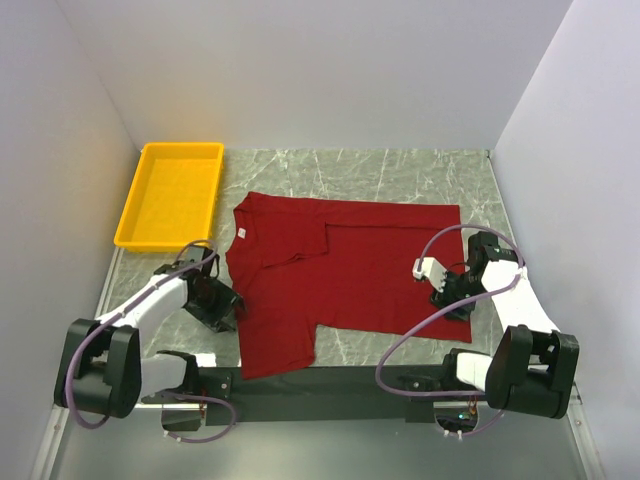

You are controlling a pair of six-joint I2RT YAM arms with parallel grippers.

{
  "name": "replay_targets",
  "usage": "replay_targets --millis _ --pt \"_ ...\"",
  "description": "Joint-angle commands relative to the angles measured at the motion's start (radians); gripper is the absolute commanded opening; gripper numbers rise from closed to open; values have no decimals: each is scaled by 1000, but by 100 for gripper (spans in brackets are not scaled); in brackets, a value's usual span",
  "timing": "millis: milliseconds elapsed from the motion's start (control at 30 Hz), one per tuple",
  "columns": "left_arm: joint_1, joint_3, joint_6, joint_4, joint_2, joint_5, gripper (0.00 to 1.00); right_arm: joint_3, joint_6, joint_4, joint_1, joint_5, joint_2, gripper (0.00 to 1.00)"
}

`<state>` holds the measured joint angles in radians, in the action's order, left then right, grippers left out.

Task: Fold and stack the t-shirts
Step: Fold the tshirt

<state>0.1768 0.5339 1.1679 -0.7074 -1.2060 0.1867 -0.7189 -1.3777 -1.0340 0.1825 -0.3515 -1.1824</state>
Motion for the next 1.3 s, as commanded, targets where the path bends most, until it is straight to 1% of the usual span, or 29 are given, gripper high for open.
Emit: replay_targets --millis 0,33,100,133,200,233,300,367,433,600,700,800,1000,1267 --pt "26 0 21 101 -42 -9 58 -28 -4 -18 -5 -7 6 54" --pt "27 8 21 108 -52 -25 57 -28 -10 -18 -5 -6 6 54" --pt "33 9 16 131 -76 -41 49 -24 -17 -21 -5 3 6 54" --pt "36 14 10 138 -84 -50 47 -22 -27 -24 -5 5 4 54" --pt "41 14 -2 146 -95 -56 30 -25 -44 -40 -5 3 7 54" --pt "44 8 -10 158 -93 -55 17 -25 -64 -44 -5 -3 13 54" --pt "52 2 -13 167 -73 -56 5 -14 -95 -60 -5 -10 32 53" --pt "53 -9 -25 183 -55 -53 1 -4 -147 -70 -5 -17 43 53" --pt "55 -12 -42 194 -29 -46 1 16 -202 -74 -5 -11 58 53" --pt "55 -11 -63 223 25 -32 1 15 -273 -121 -8 8 52 54" --pt "55 -11 -73 233 29 -20 1 50 -334 -141 -14 54 69 54" --pt "55 -11 -80 246 17 -3 1 94 -360 -150 -29 97 87 54" --pt "55 -35 -73 269 16 20 1 125 -322 -109 -77 124 77 55" --pt "55 -52 -63 278 20 30 1 206 -229 50 -178 163 90 55"
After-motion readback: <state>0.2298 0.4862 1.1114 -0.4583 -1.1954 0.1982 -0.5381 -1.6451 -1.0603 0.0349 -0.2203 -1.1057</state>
